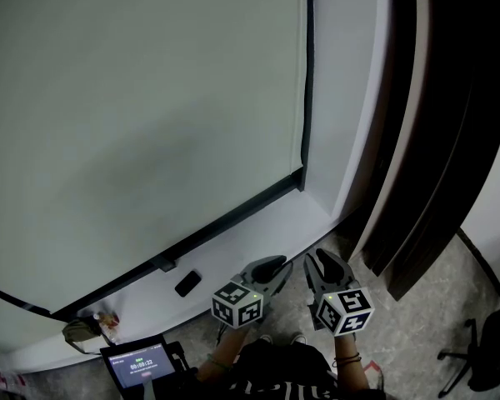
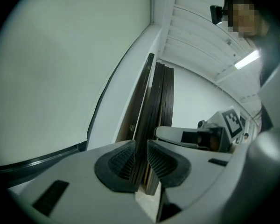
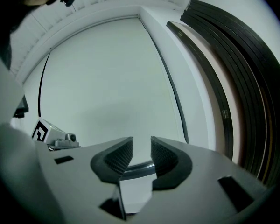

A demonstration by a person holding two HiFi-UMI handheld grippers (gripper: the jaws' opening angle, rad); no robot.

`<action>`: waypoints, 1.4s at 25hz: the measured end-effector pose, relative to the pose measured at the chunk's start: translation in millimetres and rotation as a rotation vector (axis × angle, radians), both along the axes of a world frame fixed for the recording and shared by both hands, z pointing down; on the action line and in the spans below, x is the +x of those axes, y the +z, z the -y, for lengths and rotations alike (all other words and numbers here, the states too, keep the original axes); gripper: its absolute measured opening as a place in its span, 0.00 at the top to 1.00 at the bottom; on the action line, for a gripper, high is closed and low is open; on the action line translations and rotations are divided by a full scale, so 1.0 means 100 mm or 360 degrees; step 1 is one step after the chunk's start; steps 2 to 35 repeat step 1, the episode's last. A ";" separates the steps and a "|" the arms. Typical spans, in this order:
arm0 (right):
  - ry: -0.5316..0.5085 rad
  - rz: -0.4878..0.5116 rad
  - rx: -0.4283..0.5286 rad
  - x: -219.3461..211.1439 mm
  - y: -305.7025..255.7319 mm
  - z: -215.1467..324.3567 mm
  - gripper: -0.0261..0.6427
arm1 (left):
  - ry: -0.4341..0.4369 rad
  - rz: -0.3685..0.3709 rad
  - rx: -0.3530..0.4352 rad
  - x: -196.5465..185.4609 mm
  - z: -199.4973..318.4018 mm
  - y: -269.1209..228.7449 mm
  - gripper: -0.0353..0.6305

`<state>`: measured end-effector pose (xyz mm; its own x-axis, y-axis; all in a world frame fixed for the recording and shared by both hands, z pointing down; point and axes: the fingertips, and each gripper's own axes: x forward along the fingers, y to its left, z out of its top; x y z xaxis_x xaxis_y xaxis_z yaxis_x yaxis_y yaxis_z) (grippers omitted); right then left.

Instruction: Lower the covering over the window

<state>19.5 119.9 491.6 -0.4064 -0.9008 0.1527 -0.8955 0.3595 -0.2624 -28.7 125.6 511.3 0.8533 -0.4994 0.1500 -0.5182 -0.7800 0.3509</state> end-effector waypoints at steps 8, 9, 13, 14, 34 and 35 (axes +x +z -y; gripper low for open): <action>0.0003 -0.0007 0.0007 -0.15 -0.04 -0.03 0.78 | 0.0002 0.0006 -0.0001 -0.15 -0.03 -0.02 0.84; 0.0003 -0.0007 0.0007 -0.15 -0.04 -0.03 0.78 | 0.0002 0.0006 -0.0001 -0.15 -0.03 -0.02 0.84; 0.0003 -0.0007 0.0007 -0.15 -0.04 -0.03 0.78 | 0.0002 0.0006 -0.0001 -0.15 -0.03 -0.02 0.84; 0.0003 -0.0007 0.0007 -0.15 -0.04 -0.03 0.78 | 0.0002 0.0006 -0.0001 -0.15 -0.03 -0.02 0.84; 0.0003 -0.0007 0.0007 -0.15 -0.04 -0.03 0.78 | 0.0002 0.0006 -0.0001 -0.15 -0.03 -0.02 0.84; 0.0003 -0.0007 0.0007 -0.15 -0.04 -0.03 0.78 | 0.0002 0.0006 -0.0001 -0.15 -0.03 -0.02 0.84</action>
